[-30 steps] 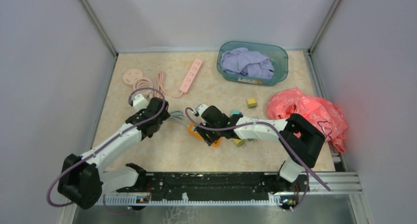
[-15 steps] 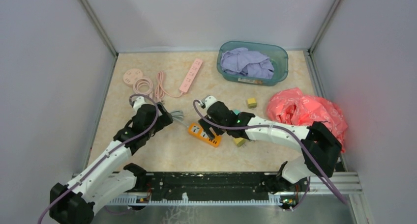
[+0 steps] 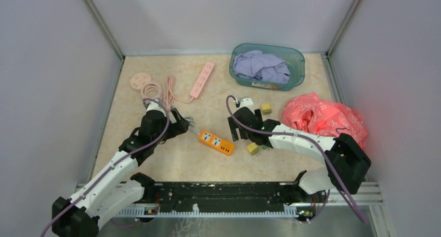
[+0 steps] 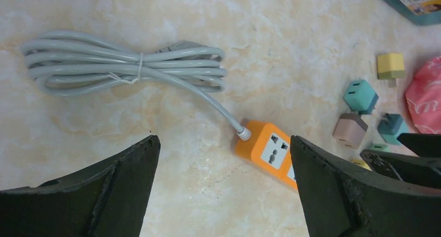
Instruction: Insert the plug
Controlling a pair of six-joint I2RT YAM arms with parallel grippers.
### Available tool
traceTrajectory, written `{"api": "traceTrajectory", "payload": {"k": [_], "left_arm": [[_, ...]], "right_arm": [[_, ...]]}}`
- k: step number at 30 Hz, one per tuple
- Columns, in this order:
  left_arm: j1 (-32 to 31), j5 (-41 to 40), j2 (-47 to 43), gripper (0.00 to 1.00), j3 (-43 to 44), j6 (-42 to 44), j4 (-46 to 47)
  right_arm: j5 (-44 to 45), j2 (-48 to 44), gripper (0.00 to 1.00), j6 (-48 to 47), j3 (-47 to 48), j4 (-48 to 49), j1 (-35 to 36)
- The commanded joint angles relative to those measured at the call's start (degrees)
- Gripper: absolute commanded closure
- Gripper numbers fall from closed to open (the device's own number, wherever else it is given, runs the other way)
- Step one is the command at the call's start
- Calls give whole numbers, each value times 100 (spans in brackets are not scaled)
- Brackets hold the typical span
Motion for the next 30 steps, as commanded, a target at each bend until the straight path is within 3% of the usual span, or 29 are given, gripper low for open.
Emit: {"api": "traceTrajectory", "payload": {"k": [1,13,30], "left_arm": [[25,620,-117,0,-101,288,382],[19,1113,102,0,110,602,282],[21,1590,335,0,139,658,313]], "right_arm": [[602,-141,14,1206,-166,184,-14],[1317,116,17,3261,-389,205,-18],[1204,1175,31,3726,-206,450,-16]]}}
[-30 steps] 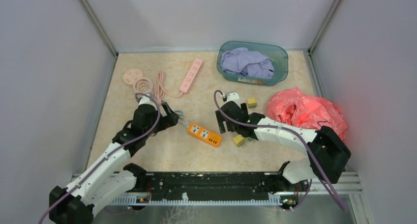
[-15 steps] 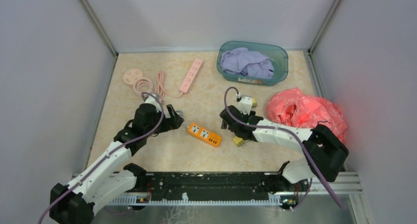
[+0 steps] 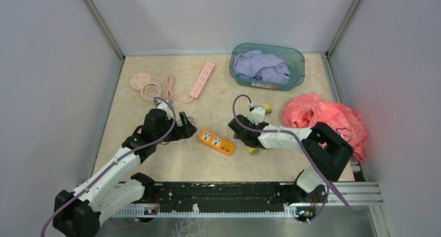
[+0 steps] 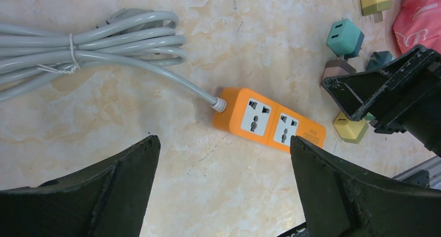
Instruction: Insert the plug
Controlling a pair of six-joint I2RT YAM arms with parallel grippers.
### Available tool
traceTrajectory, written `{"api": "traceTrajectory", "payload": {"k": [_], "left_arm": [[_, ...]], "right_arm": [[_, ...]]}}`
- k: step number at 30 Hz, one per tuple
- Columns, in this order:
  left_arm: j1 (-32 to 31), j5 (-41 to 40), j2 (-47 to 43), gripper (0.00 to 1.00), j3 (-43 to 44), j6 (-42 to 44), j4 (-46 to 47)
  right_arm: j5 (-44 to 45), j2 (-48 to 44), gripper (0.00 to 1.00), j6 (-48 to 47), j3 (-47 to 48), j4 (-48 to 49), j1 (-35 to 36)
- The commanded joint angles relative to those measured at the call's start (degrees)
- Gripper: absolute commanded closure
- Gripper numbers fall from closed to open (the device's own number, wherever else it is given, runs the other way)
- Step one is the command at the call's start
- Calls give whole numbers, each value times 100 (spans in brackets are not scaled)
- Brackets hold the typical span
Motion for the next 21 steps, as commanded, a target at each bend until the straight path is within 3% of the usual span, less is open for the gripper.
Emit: {"api": "traceTrajectory", "payload": {"k": [1,13,21], "left_arm": [[21,241,18,0,149,51,144],[21,656,130,0,40,-93,490],[26,622,210,0,70,28,535]], "right_arm": [[93,272,31,110,235,256,-15],[34,158,61,-434,178,384,-15],[-257,-688,69,-2096,-48,895,-15]]}}
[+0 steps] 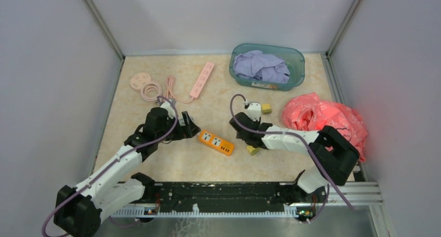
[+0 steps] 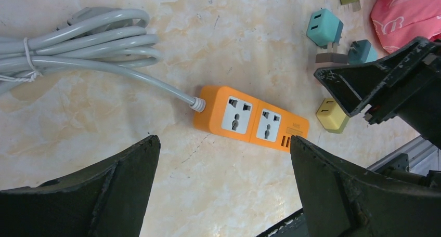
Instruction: Insert the plug
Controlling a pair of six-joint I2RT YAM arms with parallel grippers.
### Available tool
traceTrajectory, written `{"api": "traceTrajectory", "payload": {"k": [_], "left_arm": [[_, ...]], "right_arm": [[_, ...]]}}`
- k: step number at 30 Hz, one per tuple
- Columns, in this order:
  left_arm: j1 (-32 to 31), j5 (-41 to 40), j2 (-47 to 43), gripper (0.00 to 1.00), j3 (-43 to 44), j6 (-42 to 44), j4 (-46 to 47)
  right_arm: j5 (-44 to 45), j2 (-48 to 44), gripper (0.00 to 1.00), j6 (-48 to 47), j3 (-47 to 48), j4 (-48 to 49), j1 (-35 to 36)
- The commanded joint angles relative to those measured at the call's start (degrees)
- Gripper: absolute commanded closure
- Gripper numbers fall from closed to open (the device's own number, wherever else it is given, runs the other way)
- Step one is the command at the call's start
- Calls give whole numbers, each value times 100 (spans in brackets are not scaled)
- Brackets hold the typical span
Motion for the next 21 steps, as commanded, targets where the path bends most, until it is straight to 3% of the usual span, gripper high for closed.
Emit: {"api": "traceTrajectory", "payload": {"k": [1,8,13,21], "left_arm": [[23,148,-44,0,77,96,249],[37,432,-49,0,233,191,387],[182,1094,67,1,384,197,566],[385,2039,251,3,544,201,926]], "right_arm": [[-344,-730,71,-1417,-81,674,-14],[-1623,-1368,71,-3234,-114,1287,-16],[-2029,-1639,72,-4146,-33,1425,-16],[-3574,-1899,73,-5550,49,1510,-10]]}}
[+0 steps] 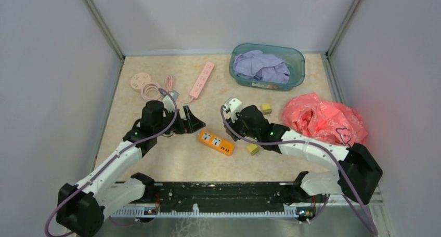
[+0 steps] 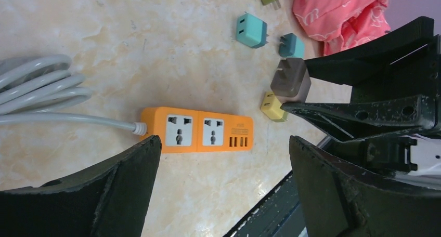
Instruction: Insert the plug
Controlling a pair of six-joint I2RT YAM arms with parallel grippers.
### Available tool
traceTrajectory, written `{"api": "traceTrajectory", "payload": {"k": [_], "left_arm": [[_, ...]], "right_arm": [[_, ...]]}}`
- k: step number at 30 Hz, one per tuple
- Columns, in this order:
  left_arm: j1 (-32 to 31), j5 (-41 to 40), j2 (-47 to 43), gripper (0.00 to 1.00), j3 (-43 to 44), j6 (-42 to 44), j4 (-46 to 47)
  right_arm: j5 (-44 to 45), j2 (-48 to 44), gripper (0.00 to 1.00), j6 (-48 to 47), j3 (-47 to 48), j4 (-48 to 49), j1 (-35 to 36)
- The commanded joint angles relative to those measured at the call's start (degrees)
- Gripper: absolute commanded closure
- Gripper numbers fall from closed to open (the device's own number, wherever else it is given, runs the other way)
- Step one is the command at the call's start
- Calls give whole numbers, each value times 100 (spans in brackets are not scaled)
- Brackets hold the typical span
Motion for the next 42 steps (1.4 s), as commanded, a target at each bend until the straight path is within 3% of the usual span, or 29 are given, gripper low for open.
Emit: {"api": "traceTrajectory", "payload": {"k": [1,16,27,34,42], "left_arm": [[99,780,42,3,233,56,402],[102,2145,526,17,342,-280,944],[91,2741,942,26,41,-909,1859],[73,2792,1223,30,-4,-975,1961],[50,2833,1315,45,-45,-1004,2092]], "right_arm": [[-1085,-324,74,-1145,193,458,0],[-2674,-239,79,-2581,262,996,-3],[-2813,105,78,-3039,580,889,53],[-2832,252,78,-3126,704,915,121],[-2845,317,78,-3193,749,964,148]]}}
